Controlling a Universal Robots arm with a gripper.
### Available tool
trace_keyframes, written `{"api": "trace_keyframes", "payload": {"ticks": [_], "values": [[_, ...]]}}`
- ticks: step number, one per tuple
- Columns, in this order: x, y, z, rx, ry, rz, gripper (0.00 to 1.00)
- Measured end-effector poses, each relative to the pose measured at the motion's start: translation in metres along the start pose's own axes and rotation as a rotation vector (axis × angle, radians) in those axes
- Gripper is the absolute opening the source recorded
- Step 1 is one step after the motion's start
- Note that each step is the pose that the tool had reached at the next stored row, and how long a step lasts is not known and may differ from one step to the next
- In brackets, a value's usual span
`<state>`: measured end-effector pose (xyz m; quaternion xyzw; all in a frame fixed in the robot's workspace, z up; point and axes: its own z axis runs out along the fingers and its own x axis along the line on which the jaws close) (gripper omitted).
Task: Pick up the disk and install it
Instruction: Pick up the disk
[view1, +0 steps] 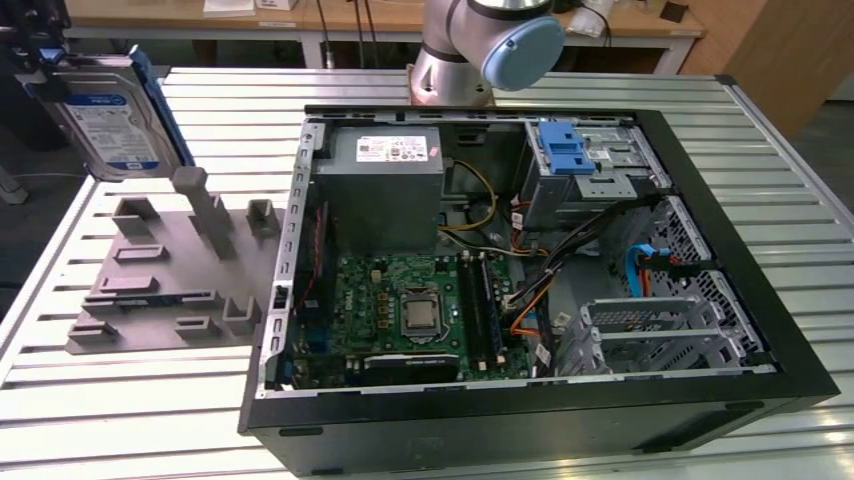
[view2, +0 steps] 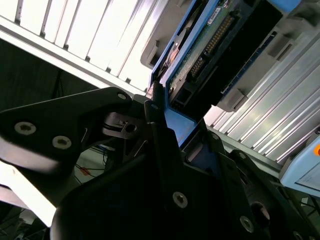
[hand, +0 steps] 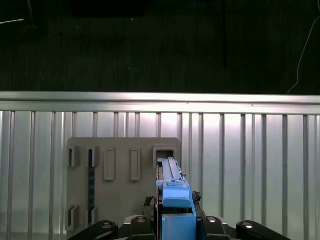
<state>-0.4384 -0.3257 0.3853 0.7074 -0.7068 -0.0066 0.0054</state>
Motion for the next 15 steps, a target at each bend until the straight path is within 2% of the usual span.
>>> {"api": "trace_keyframes", "payload": {"ticks": [15], "values": [[0.0000, 0.0003, -0.0134, 0.0015, 0.0000, 0.000, 0.36]]}}
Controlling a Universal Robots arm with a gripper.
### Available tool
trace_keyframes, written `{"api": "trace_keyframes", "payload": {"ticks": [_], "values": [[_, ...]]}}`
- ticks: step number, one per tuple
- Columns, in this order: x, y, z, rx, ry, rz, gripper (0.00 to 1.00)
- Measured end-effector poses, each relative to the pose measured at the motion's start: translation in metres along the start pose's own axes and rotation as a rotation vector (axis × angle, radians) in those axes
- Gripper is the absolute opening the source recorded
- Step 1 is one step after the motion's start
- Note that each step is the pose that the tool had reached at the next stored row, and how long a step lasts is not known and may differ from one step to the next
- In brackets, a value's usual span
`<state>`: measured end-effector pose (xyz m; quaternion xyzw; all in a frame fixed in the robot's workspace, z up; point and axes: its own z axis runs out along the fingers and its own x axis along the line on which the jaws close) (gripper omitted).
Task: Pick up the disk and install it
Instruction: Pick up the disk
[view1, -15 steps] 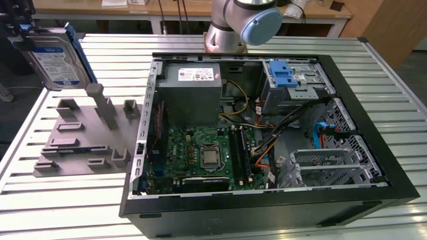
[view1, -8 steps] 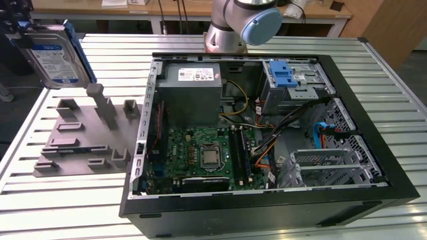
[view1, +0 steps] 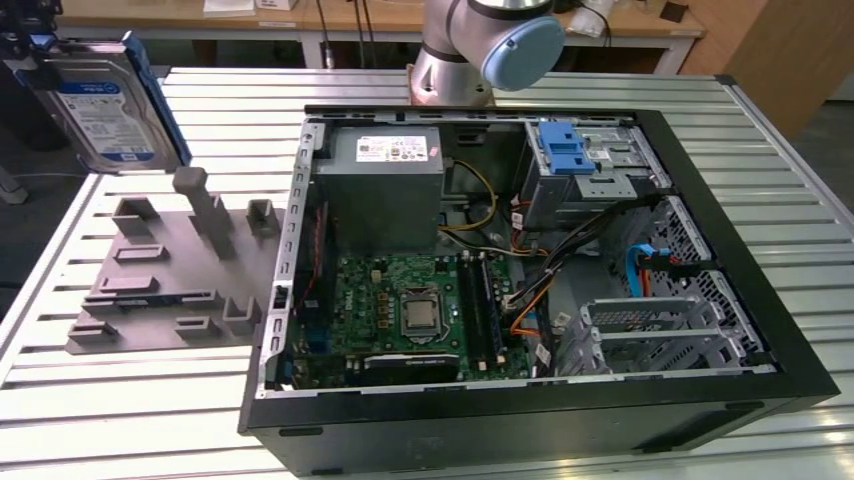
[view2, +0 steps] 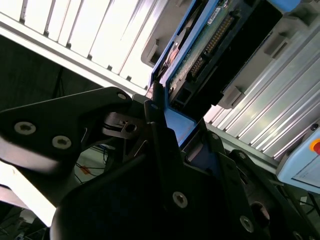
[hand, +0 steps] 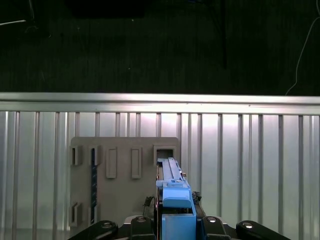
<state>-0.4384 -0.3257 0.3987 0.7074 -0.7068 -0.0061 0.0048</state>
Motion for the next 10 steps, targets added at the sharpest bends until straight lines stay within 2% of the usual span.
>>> {"api": "trace_keyframes", "payload": {"ticks": [10], "values": [[0.0000, 0.0002, -0.0096, 0.0012, 0.0000, 0.000, 0.36]]}}
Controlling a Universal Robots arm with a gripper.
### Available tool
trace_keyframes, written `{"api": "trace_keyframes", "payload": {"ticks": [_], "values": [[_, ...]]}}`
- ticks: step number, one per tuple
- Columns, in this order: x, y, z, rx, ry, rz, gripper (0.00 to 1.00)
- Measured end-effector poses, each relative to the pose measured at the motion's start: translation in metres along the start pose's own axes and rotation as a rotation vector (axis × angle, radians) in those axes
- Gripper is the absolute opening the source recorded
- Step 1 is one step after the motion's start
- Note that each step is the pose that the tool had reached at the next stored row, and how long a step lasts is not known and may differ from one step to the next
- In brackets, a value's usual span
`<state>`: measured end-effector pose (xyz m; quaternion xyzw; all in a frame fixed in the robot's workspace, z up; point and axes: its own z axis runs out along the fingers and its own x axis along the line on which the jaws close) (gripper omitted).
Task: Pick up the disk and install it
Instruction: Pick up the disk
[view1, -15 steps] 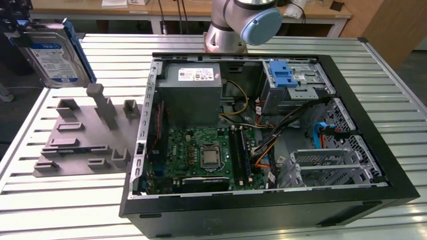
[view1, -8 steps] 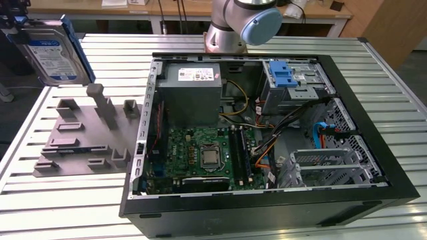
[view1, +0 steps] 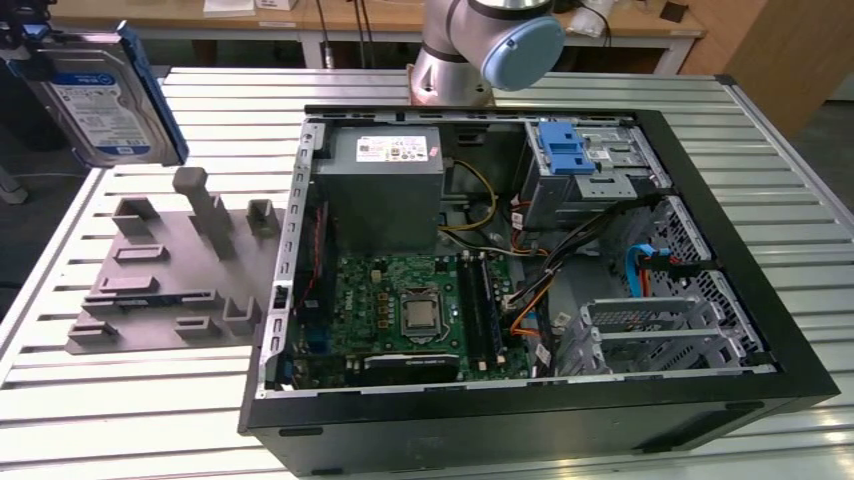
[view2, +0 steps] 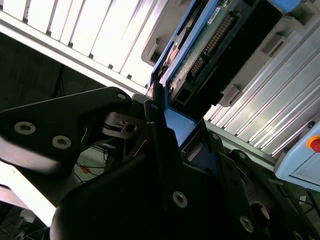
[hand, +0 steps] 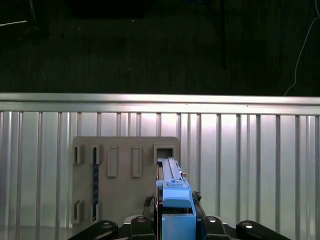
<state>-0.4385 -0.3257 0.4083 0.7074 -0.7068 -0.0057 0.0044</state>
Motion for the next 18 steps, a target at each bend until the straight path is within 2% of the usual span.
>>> {"api": "trace_keyframes", "payload": {"ticks": [18], "values": [[0.0000, 0.0003, -0.0193, 0.0013, 0.0001, -0.007, 0.36]]}}
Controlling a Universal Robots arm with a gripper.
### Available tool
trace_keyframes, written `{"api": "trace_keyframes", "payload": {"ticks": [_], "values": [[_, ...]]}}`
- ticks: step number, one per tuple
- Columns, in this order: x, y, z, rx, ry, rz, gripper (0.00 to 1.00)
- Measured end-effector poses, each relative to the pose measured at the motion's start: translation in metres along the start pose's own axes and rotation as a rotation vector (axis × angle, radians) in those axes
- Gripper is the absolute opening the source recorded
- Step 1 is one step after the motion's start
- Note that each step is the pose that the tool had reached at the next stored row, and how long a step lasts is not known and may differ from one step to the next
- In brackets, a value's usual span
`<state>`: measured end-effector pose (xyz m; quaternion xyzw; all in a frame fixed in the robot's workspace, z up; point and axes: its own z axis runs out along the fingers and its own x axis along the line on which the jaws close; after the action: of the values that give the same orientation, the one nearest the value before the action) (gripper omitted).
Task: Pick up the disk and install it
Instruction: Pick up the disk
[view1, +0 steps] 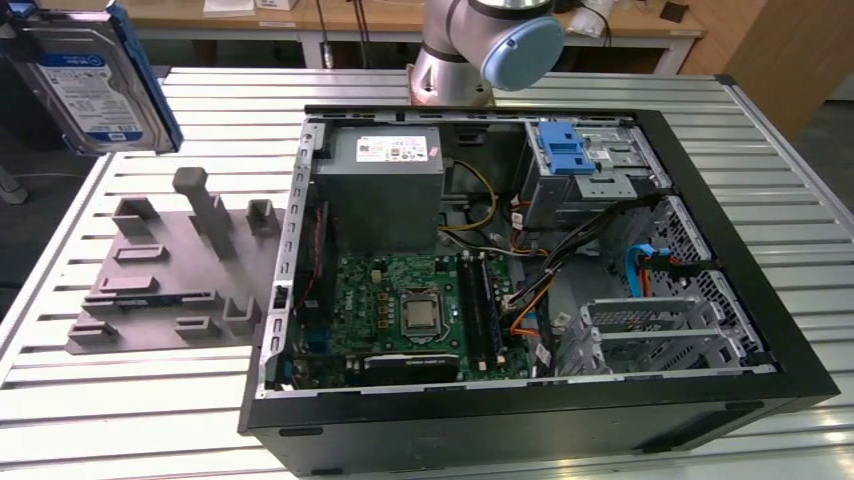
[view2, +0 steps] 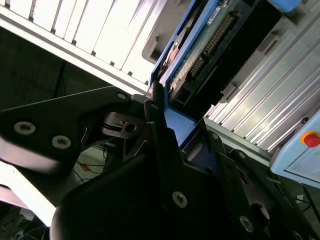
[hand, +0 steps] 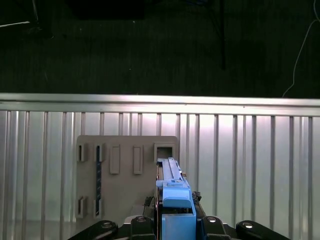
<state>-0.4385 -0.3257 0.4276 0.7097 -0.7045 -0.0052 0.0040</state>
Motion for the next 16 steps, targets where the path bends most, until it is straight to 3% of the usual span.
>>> {"api": "trace_keyframes", "payload": {"ticks": [16], "values": [[0.0000, 0.0004, -0.0279, 0.0019, 0.0000, -0.001, 0.36]]}}
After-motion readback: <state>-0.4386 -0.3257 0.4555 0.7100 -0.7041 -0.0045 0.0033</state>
